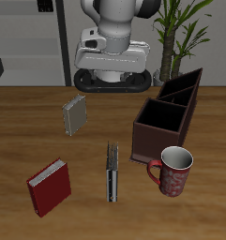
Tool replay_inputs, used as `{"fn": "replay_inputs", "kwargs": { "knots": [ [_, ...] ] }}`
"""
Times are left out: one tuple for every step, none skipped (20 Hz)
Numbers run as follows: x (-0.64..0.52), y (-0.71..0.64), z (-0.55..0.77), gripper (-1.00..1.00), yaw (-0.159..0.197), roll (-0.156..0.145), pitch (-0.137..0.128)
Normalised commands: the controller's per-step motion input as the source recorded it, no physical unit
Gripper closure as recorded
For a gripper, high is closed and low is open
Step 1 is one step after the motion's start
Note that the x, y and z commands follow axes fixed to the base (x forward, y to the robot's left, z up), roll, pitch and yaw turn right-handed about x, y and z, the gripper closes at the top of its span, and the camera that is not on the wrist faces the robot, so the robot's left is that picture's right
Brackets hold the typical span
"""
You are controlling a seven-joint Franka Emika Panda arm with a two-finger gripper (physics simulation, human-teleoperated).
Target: Place the red mug into the left desk caddy's right compartment and place the striped book into the left desk caddy's back compartment
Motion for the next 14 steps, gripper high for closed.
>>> {"fn": "replay_inputs", "kwargs": {
  "knots": [
    [0.1, 0.04, -0.02, -1.0, 0.012, -0.004, 0.0],
    [-0.06, 0.07, -0.04, -1.0, -0.021, 0.021, 0.021],
    [0.05, 0.13, -0.01, -1.0, 0.046, 0.007, -0.011],
    [0.08, 0.09, 0.01, -1.0, 0.02, -0.034, -0.01],
    [0.08, 0.2, 0.0, -1.0, 0.012, -0.023, -0.005],
    [-0.04, 0.0, 0.0, -1.0, 0.0, 0.0, 0.0],
    [0.0, 0.0, 0.0, -1.0, 0.0, 0.0, 0.0],
    [0.58, 0.73, 0.07, -1.0, 0.009, -0.032, -0.01],
    [0.09, 0.17, 0.06, -1.0, -0.024, -0.027, -0.018],
    [0.27, 0.43, 0.12, -1.0, -0.053, 0.005, 0.0],
    [0.18, 0.34, 0.14, -1.0, 0.041, -0.066, -0.061],
    [0.19, 0.43, 0.08, -1.0, 0.02, 0.015, 0.001],
    [0.29, 0.38, 0.14, -1.0, 0.05, -0.036, -0.046],
    [0.26, 0.41, 0.13, -1.0, 0.049, -0.045, -0.062]
  ]
}}
